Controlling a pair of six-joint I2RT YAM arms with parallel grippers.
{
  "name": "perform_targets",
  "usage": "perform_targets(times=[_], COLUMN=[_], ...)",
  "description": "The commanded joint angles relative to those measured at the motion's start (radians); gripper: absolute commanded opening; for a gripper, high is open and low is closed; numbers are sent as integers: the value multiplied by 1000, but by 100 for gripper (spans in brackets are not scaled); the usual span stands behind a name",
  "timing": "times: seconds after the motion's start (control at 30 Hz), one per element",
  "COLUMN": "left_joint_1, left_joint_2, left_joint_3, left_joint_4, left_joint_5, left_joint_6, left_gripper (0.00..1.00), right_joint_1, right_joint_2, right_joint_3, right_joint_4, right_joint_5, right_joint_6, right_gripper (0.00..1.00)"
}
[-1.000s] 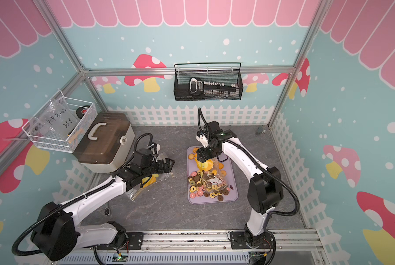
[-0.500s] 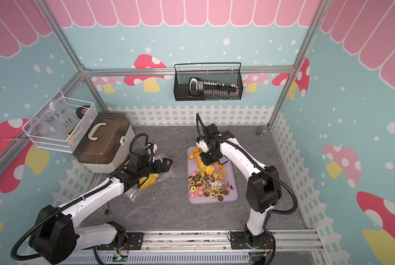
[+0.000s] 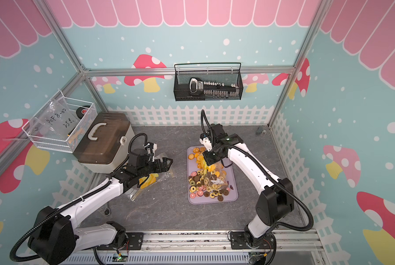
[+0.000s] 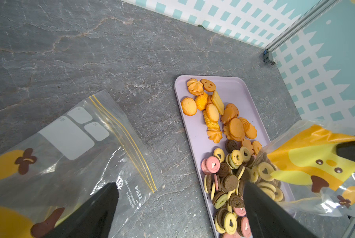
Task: Pour cookies out of the ziploc bag
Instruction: 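Pour the cookies out of the ziploc bag onto the tray.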
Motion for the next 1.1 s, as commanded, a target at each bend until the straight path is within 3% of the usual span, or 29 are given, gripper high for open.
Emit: perform_targets(times=[0.0, 1.07], left_joint_1=[7, 7], left_joint_2=[-15, -3], left_joint_3=[-6, 14], left_joint_4=[14, 8], left_joint_5=[7, 6], left_joint_6=[-17, -10], left_gripper=[99, 99], right_joint_1=[3, 3], right_joint_2=[-29, -210], right_joint_3=[-5, -94], right_joint_4=[29, 84], right_joint_5=[-17, -56], right_joint_6=[11, 80], right_gripper=[1, 1])
